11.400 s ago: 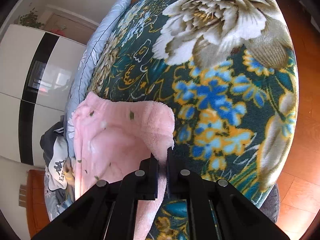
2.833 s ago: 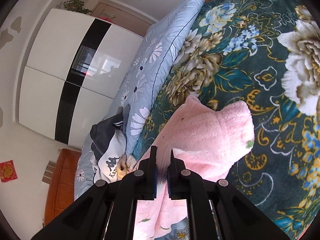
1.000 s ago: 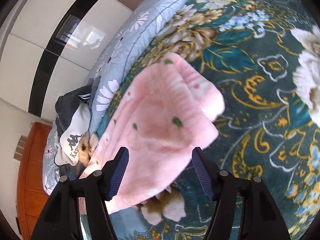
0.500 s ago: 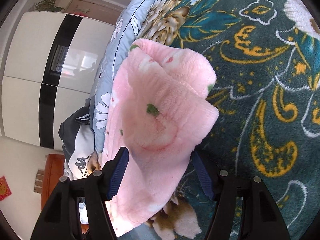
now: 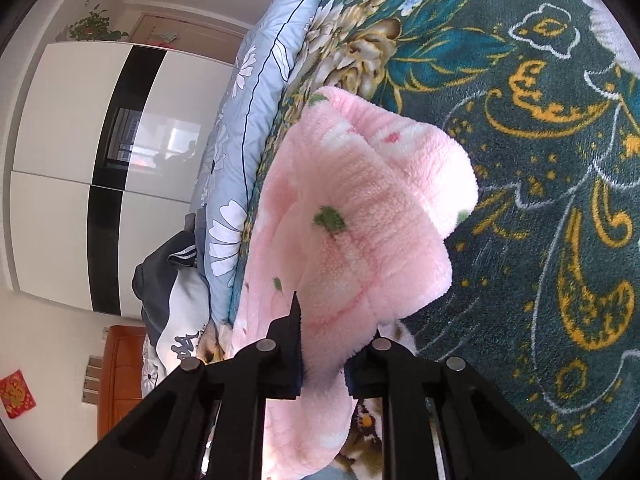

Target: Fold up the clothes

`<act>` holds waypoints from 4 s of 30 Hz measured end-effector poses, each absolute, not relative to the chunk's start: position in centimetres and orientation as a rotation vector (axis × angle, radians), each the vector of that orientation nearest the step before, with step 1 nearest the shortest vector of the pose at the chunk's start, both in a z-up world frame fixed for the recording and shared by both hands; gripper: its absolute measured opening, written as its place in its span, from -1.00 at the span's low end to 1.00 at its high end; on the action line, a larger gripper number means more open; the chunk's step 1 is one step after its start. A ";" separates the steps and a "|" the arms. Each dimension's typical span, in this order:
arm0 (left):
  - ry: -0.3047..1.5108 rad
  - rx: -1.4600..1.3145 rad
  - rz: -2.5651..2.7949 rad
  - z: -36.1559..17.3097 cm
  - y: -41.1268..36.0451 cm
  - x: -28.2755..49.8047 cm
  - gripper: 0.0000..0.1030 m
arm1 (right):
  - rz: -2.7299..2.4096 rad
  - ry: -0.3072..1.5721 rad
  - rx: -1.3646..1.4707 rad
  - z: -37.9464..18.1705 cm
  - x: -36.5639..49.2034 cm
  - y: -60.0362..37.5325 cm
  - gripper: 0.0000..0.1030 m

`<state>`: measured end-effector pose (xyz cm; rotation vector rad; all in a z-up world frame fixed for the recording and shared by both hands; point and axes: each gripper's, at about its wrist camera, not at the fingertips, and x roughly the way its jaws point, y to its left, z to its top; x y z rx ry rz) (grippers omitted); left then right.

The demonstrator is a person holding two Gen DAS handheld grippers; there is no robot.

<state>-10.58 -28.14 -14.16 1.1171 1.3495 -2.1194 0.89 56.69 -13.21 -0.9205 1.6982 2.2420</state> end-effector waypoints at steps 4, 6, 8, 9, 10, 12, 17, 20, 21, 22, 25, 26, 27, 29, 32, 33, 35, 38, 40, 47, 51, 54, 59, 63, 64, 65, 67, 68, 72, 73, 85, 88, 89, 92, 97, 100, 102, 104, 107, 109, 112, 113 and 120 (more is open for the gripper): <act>1.362 1.082 -2.196 -11.7 -27.4 -10.2 -0.80 | 2.261 1.720 -0.869 -11.3 2.0 57.4 -0.77; 1.390 1.061 -2.234 -10.4 -27.2 -9.7 -0.81 | 2.277 1.714 -0.858 -10.4 2.4 57.6 -0.79; 1.409 1.041 -2.285 -8.8 -26.9 -9.0 -0.81 | 2.309 1.687 -0.864 -9.4 3.0 57.6 -0.80; 1.414 1.034 -2.313 -7.9 -27.1 -8.8 -0.81 | 2.326 1.671 -0.868 -8.9 3.3 57.6 -0.80; 1.417 1.028 -2.341 -7.2 -27.2 -8.4 -0.81 | 2.341 1.657 -0.868 -8.4 3.7 57.5 -0.80; 1.423 1.017 -2.391 -5.6 -27.0 -7.6 -0.82 | 2.369 1.631 -0.868 -7.6 4.4 57.5 -0.80; 1.441 1.036 -2.470 -3.8 -26.9 -2.3 -0.82 | 2.372 1.609 -0.844 -6.2 8.4 59.6 -0.80; 1.363 1.070 -2.515 -3.9 -26.5 2.2 -0.82 | 2.385 1.574 -0.842 -5.7 11.6 60.7 -0.80; 1.344 1.089 -2.512 -4.4 -26.5 3.8 -0.82 | 2.388 1.559 -0.855 -5.9 12.7 61.0 -0.81; 1.324 1.108 -2.508 -5.0 -26.4 5.5 -0.82 | 2.390 1.543 -0.869 -6.2 13.8 61.3 -0.81; 1.269 1.223 -2.410 -9.1 -26.7 9.1 -0.81 | 2.302 1.532 -0.966 -8.8 16.0 62.0 -0.80; 1.286 1.263 -2.352 -10.7 -26.9 9.9 -0.81 | 2.261 1.537 -0.997 -10.0 16.4 62.2 -0.80; 1.303 1.302 -2.292 -12.3 -27.1 10.7 -0.81 | 2.219 1.542 -1.028 -11.1 16.8 62.4 -0.80; 1.355 1.310 -2.230 -14.3 -27.5 12.1 -0.81 | 2.163 1.564 -1.038 -12.9 17.4 62.6 -0.80; 1.374 1.323 -2.219 -15.1 -27.8 12.8 -0.78 | 2.102 1.610 -1.031 -14.4 17.6 62.7 -0.80; 1.364 1.328 -2.232 -14.8 -27.9 12.8 -0.74 | 2.099 1.602 -1.044 -14.5 17.4 62.7 -0.80; 1.314 1.352 -2.276 -13.9 -27.8 12.5 -0.74 | 2.108 1.554 -1.080 -14.0 16.9 62.6 -0.77; 1.224 1.383 -2.309 -12.9 -27.7 11.9 -0.60 | 2.127 1.473 -1.135 -12.9 16.4 62.4 -0.76; 1.186 1.397 -2.303 -12.7 -27.9 11.8 -0.54 | 2.139 1.432 -1.161 -12.3 16.4 62.3 -0.74; 1.222 1.290 -2.210 -12.8 -31.1 14.6 -0.21 | 2.104 1.217 -1.204 -10.1 17.6 62.2 0.00; 1.187 1.257 -2.273 -11.3 -31.6 12.7 -0.21 | 2.156 1.015 -1.183 -6.7 16.9 60.7 0.00; 1.134 1.296 -2.349 -10.4 -30.7 9.3 -0.04 | 2.269 0.931 -1.186 -4.2 14.9 57.9 0.08; 0.978 1.439 -2.380 -11.9 -29.0 4.3 -0.03 | 2.460 0.927 -1.282 -3.5 10.1 51.1 0.09; 1.066 1.474 -2.385 -12.8 -28.5 3.6 -0.03 | 2.546 0.921 -1.382 -5.0 7.2 46.3 0.09; 1.059 1.488 -2.389 -12.9 -28.3 3.6 -0.03 | 2.564 0.920 -1.406 -5.4 6.6 45.2 0.09; 1.036 1.502 -2.389 -13.0 -28.0 3.6 -0.03 | 2.581 0.923 -1.424 -5.7 6.3 44.1 0.09; 1.000 1.524 -2.383 -13.3 -27.5 3.6 -0.03 | 2.616 0.932 -1.460 -6.3 5.5 42.2 0.09; 0.991 1.518 -2.383 -13.3 -27.3 3.8 -0.05 | 2.624 0.927 -1.479 -6.6 5.3 41.3 0.09; 0.915 1.501 -2.408 -12.9 -26.6 4.4 -0.55 | 2.637 0.911 -1.546 -7.5 4.5 39.2 0.09; 0.889 1.502 -2.416 -12.8 -26.3 4.5 -0.62 | 2.638 0.908 -1.558 -7.6 4.4 38.8 0.09; 0.888 1.353 -2.473 -9.4 -28.0 8.2 -0.84 | 2.616 0.905 -1.574 -8.0 4.6 38.9 0.09; 0.877 1.405 -2.382 -11.7 -28.6 9.0 -0.84 | 2.588 0.946 -1.578 -8.8 4.8 39.4 0.09; 0.925 1.434 -2.348 -12.7 -28.9 9.1 -0.84 | 2.581 0.961 -1.583 -9.1 4.9 39.5 0.09; 0.952 1.434 -2.333 -13.0 -28.8 9.2 -0.76 | 2.579 0.942 -1.602 -9.3 4.8 39.6 0.09; 0.807 1.438 -2.426 -10.5 -27.9 7.0 -0.34 | 2.621 0.885 -1.589 -8.3 3.9 40.0 0.09; 0.778 1.465 -2.467 -10.1 -27.4 4.3 -0.19 | 2.698 0.735 -1.638 -7.4 2.0 38.9 0.09; 0.777 1.509 -2.478 -10.6 -27.2 2.3 -0.14 | 2.756 0.619 -1.692 -7.0 0.3 37.9 0.09; 0.773 1.554 -2.468 -11.4 -27.0 0.5 -0.13 | 2.808 0.494 -1.746 -6.6 -1.3 36.9 0.09; 0.771 1.602 -2.425 -12.6 -27.0 -1.2 -0.13 | 2.869 0.296 -1.846 -6.9 -3.3 35.0 0.27; 0.793 1.601 -2.417 -12.8 -27.1 -1.5 -0.13 | 2.902 0.158 -1.913 -7.3 -4.5 33.7 0.36; 0.831 1.599 -2.414 -13.0 -27.4 -1.4 -0.13 | 2.901 -0.029 -2.002 -8.5 -5.9 32.5 0.36; 0.837 1.603 -2.414 -13.0 -27.5 -1.3 -0.13 | 2.888 -0.060 -2.038 -9.0 -6.2 32.4 0.36; 0.787 1.593 -2.424 -12.6 -27.3 -0.7 -0.18 | 2.818 -0.299 -2.155 -10.4 -5.9 31.5 0.36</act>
